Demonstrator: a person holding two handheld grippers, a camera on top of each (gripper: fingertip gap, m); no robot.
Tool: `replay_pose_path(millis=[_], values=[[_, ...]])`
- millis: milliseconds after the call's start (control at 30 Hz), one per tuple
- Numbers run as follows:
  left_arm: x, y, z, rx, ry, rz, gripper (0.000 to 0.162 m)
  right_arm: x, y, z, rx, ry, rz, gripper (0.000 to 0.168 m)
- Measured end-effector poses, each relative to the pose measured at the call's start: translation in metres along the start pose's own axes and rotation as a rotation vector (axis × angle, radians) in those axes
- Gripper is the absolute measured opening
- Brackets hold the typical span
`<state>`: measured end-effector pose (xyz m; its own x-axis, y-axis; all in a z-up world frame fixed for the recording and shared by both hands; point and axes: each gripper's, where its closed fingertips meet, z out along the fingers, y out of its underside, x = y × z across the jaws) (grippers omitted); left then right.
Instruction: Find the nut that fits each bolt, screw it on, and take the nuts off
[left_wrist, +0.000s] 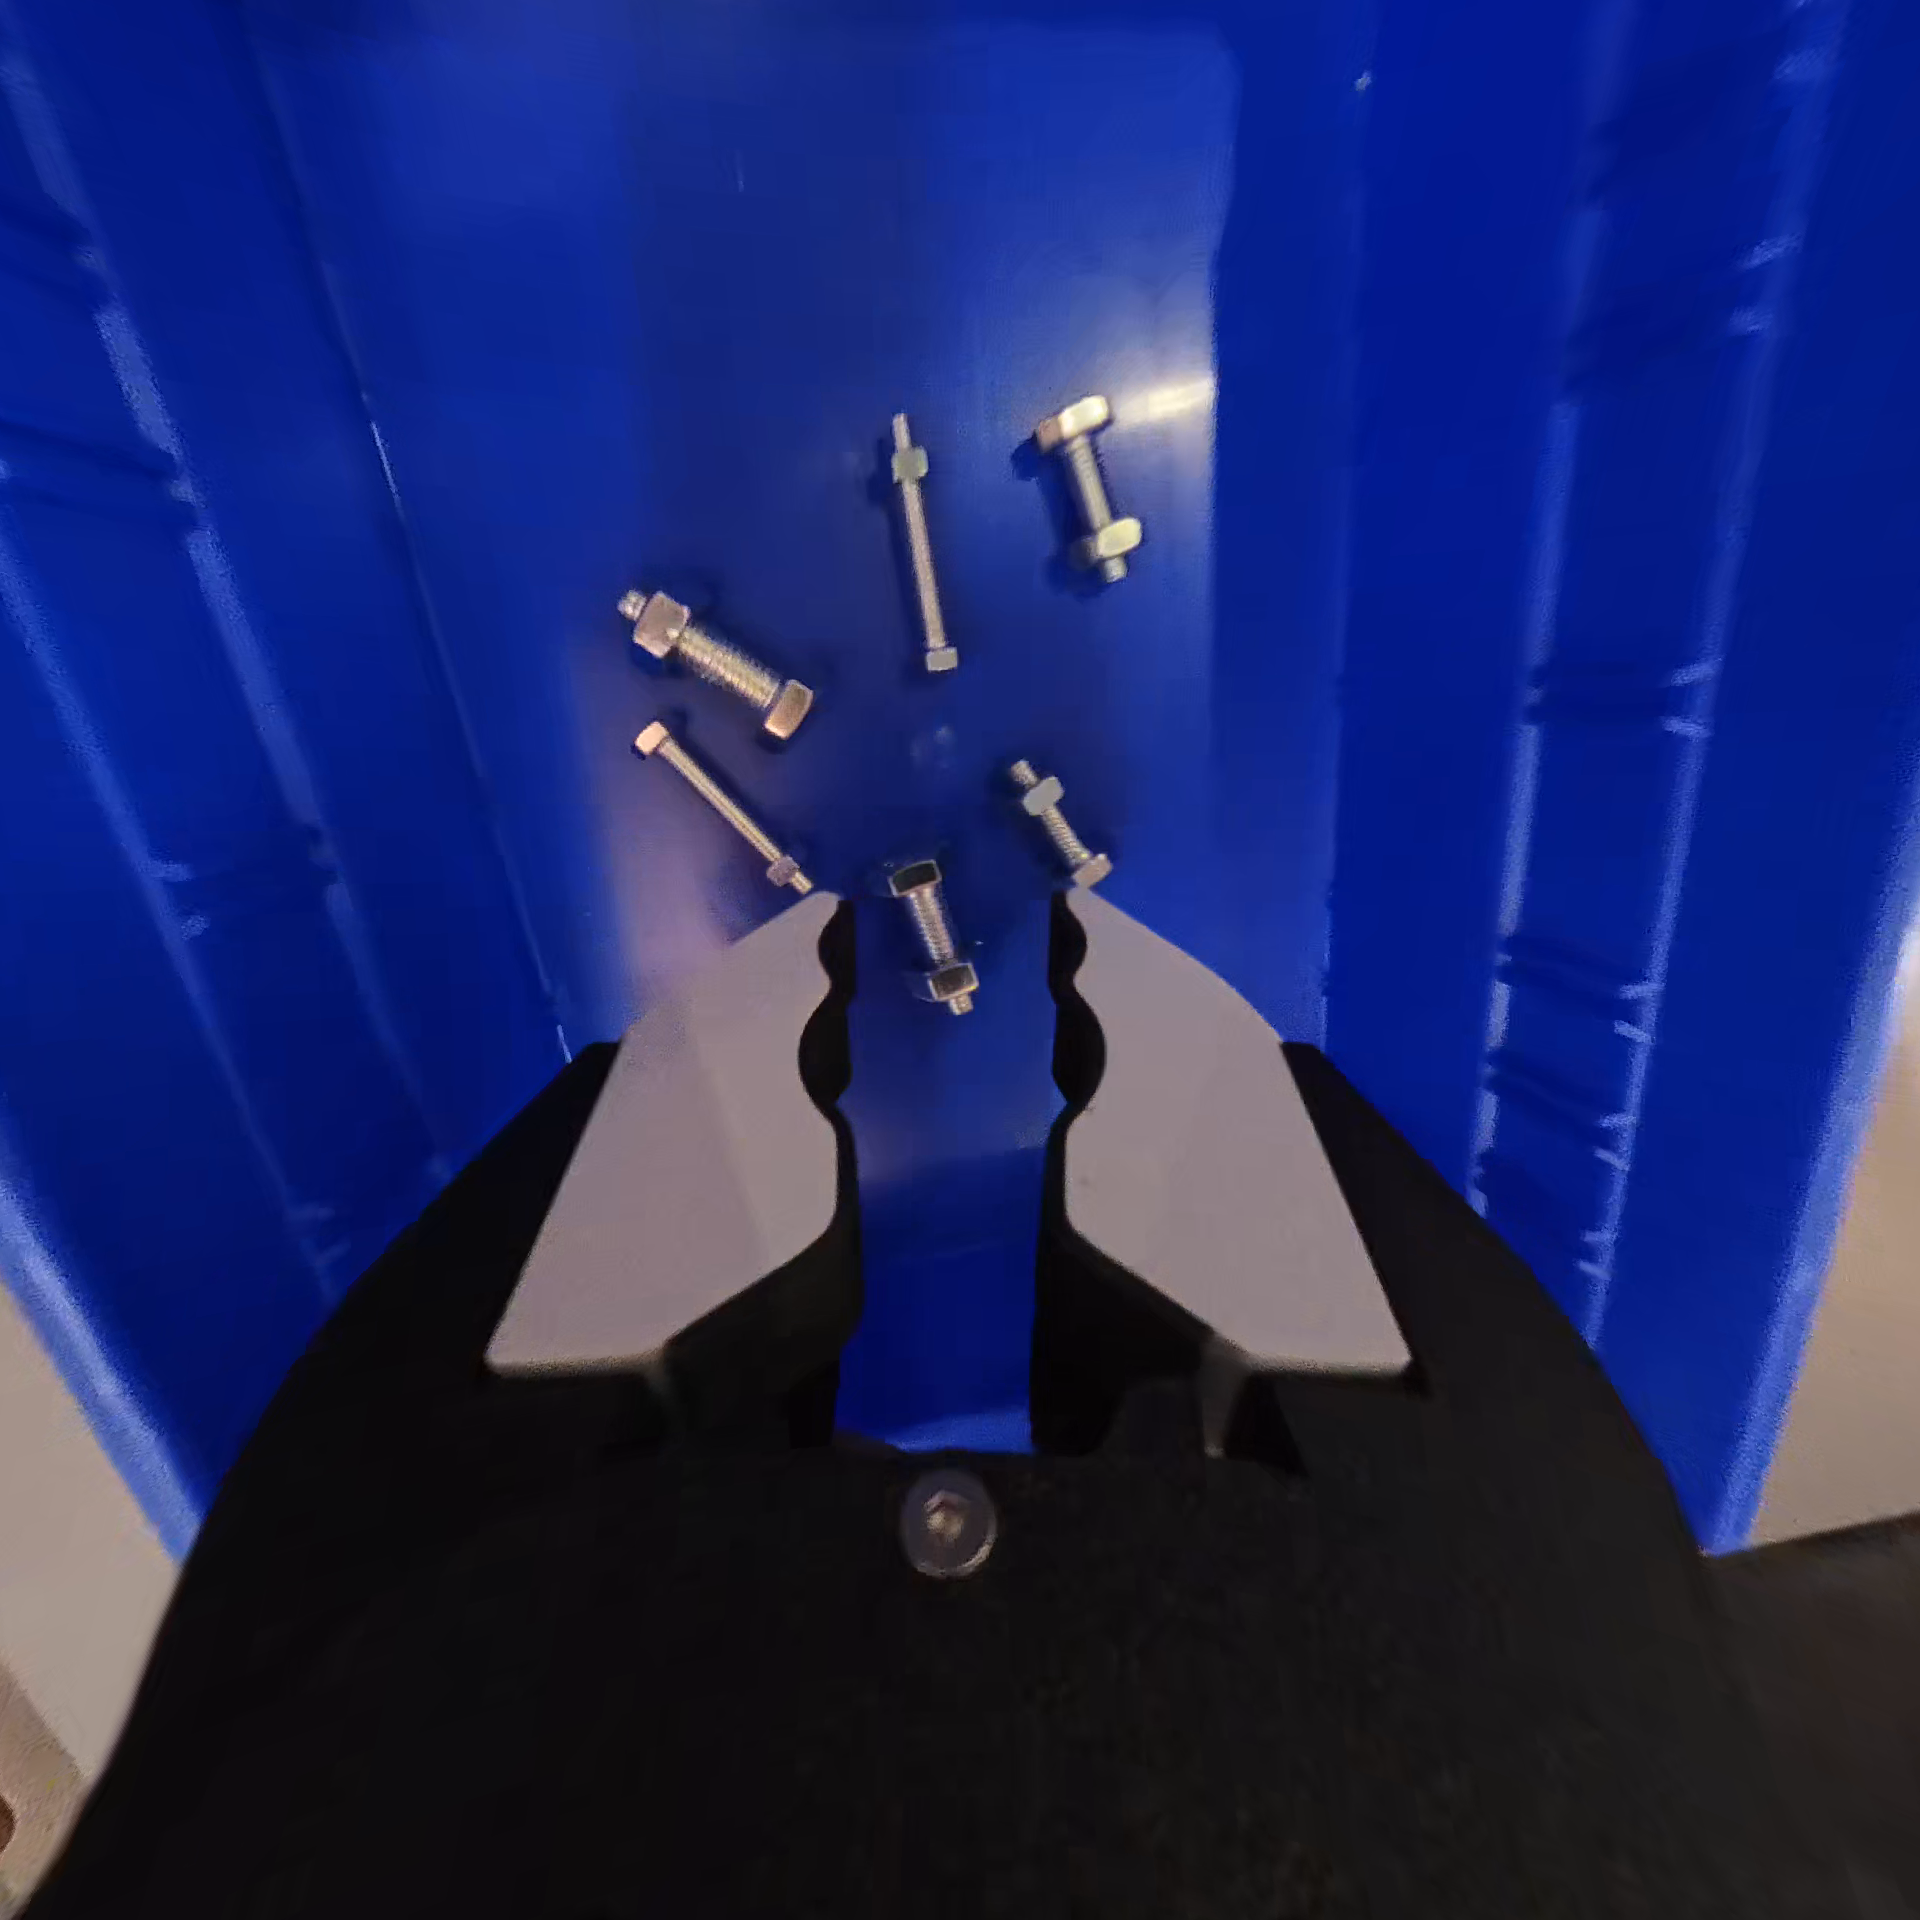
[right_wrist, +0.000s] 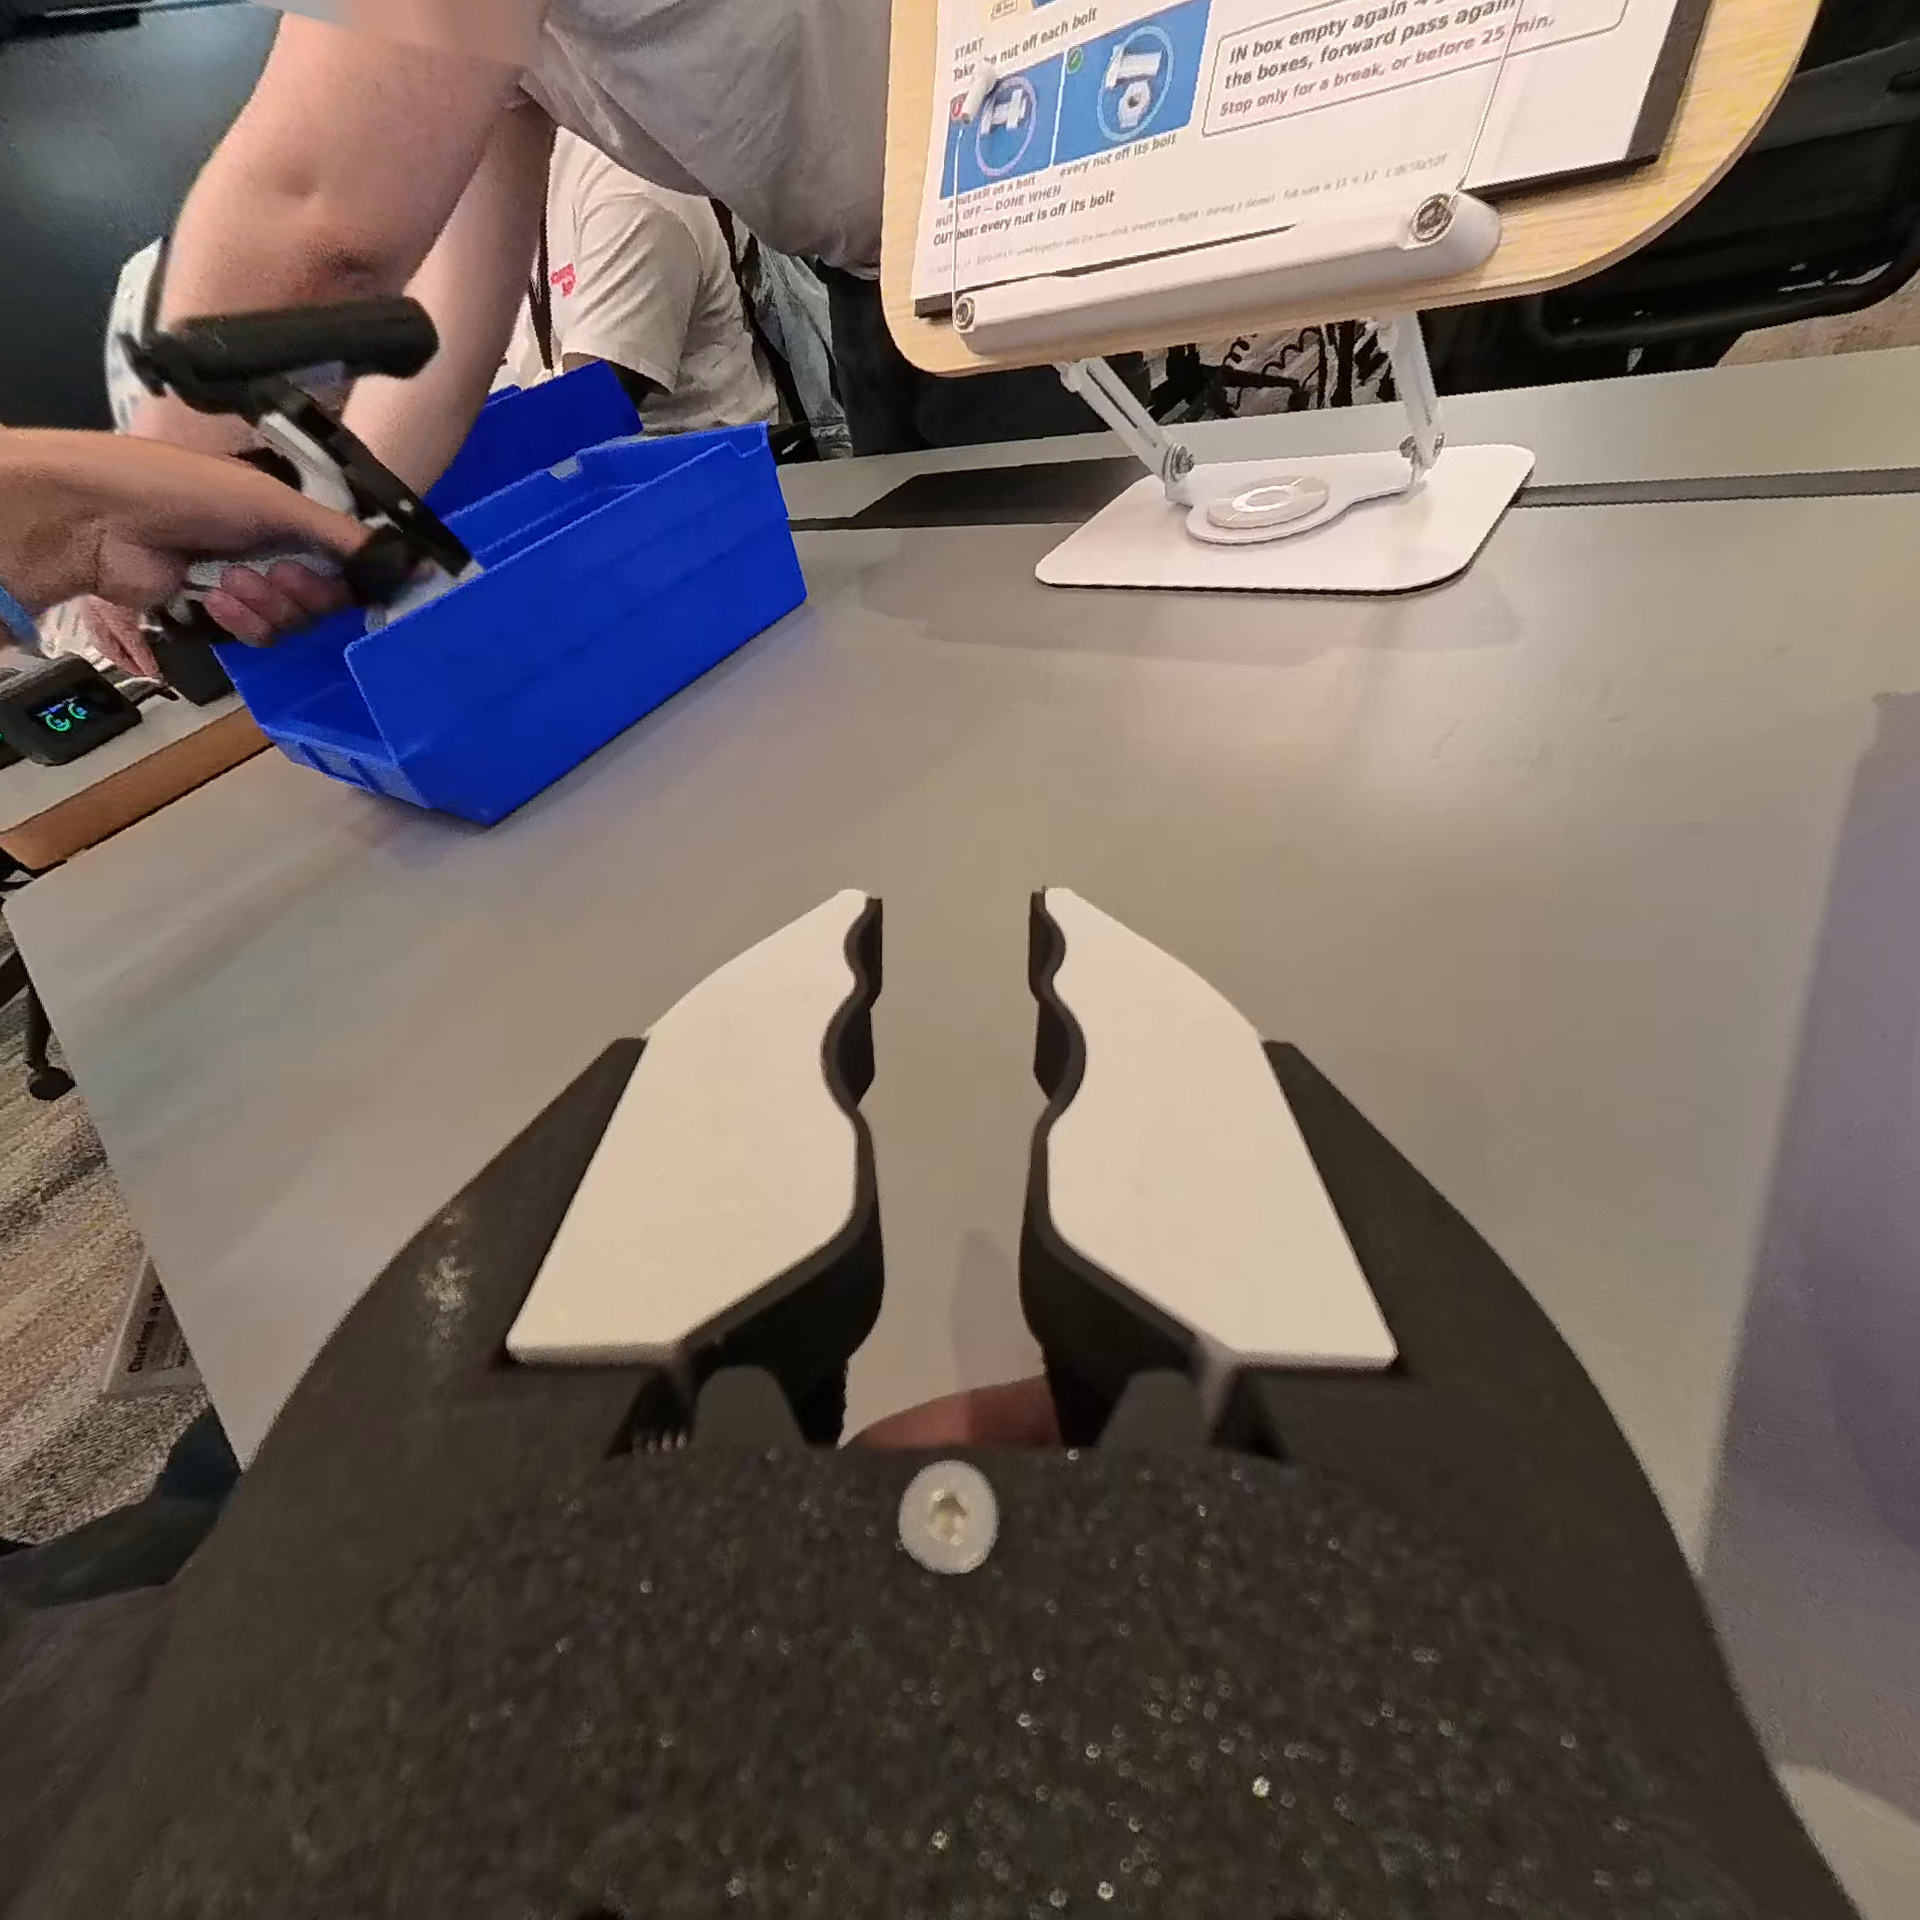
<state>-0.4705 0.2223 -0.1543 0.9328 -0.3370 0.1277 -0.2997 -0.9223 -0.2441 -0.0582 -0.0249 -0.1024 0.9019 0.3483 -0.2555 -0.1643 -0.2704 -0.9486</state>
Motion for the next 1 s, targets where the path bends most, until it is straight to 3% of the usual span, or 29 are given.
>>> replay_pose_path(millis=[267,333,533,633,800,900,1000], values=[[-0.005,0.007,0.028,-0.071,-0.009,-0.025,0.035,-0.005,0.004,0.003,-0.023,-0.013,-0.010,0.026],[-0.008,0.005,0.032,-0.073,-0.025,-0.028,0.020,-0.007,0.005,0.004,-0.027,-0.014,-0.016,0.026],[-0.014,0.004,0.026,-0.014,-0.015,-0.018,0.019,-0.009,0.008,0.004,-0.039,-0.017,-0.028,0.025],[-0.006,-0.003,-0.001,0.160,0.073,-0.009,0.019,-0.007,0.008,0.004,-0.038,-0.013,-0.028,0.024],[0.054,-0.013,-0.084,0.570,0.334,0.102,0.019,-0.010,0.011,0.010,-0.054,-0.026,-0.037,0.023],[0.110,-0.007,-0.130,0.731,0.587,0.135,0.018,-0.037,0.007,0.026,-0.072,-0.171,0.042,0.023],[0.170,0.002,-0.152,0.762,0.786,0.193,0.019,-0.085,-0.006,0.046,-0.082,-0.405,0.162,0.025]])
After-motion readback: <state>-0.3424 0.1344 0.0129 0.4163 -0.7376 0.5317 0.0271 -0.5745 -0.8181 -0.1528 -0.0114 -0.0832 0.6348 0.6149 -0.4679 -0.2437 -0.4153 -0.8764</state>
